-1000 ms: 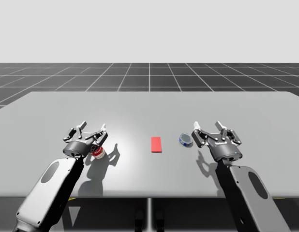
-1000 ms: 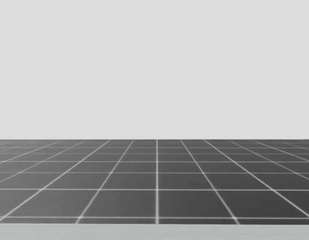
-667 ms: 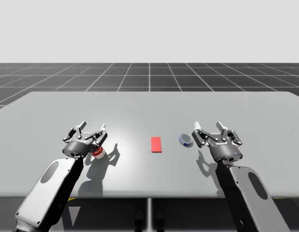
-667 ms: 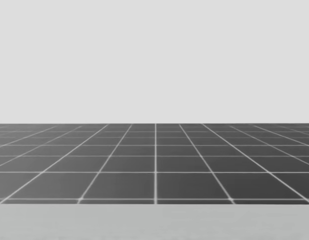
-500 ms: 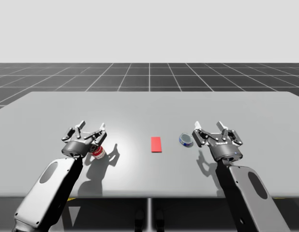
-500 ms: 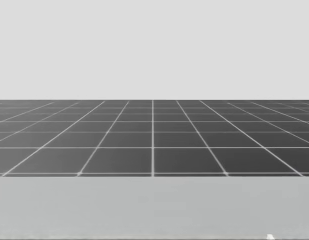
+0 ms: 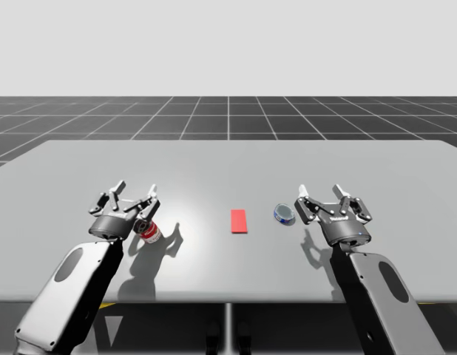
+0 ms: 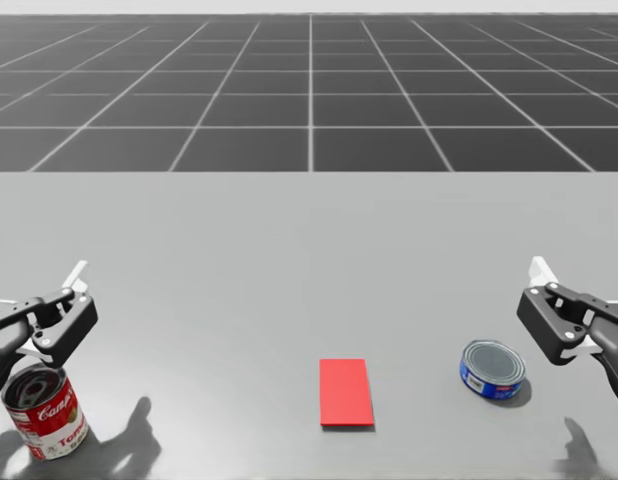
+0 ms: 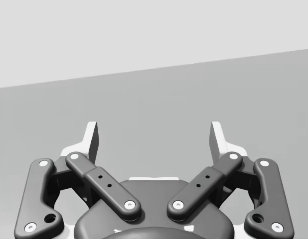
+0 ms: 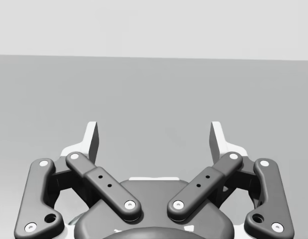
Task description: Look at the card. If it is red, pick the object on the left. If it is green, pick the object on the right.
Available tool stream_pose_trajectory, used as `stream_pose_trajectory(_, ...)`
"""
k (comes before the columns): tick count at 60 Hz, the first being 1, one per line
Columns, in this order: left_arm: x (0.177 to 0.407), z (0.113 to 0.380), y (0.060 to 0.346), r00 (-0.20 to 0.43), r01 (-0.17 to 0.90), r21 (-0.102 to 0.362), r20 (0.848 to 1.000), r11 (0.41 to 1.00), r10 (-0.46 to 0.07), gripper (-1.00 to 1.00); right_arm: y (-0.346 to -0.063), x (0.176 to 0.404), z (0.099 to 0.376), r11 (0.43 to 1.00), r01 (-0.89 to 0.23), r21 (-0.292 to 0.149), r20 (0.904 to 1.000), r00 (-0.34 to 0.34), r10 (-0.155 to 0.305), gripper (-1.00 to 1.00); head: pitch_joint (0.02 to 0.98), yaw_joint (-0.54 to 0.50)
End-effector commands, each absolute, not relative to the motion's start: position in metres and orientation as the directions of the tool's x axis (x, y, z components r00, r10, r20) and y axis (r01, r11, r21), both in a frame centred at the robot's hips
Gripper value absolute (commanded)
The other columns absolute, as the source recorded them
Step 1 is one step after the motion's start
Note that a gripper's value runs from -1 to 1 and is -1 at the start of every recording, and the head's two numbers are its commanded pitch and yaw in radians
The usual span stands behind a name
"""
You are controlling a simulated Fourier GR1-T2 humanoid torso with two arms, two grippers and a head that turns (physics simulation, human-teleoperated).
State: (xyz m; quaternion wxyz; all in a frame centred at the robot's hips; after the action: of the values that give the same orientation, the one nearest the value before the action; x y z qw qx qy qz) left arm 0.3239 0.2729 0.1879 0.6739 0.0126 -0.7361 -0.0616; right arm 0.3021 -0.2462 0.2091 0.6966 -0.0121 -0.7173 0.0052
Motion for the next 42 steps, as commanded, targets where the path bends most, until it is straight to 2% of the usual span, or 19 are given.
stream_pose_trajectory(1,0.3236,0.1909,0.2734,-0.109,0.066,0.108,0.989,0.992,-0.100,-1.00,-0.2471,0.3029,0.2094,1.000,0.012,-0.027,0.9991,-0.033,0.028,-1.00,0.652,0.00)
stream_pose_trajectory(23,0.3230,0.1941,0.2724,-0.122,0.067,0.108,0.988,0.992,-0.099,-1.00,-0.2477,0.3030,0.2108,1.000,0.017,-0.025,0.9989,-0.038,0.026,-1.00,0.835,-0.06)
stream_pose_trajectory(42,0.3221,0.1956,0.2719,-0.123,0.067,0.105,0.988,0.992,-0.097,-1.00,-0.2486,0.3032,0.2115,1.000,0.018,-0.024,0.9990,-0.038,0.025,-1.00,0.850,-0.04)
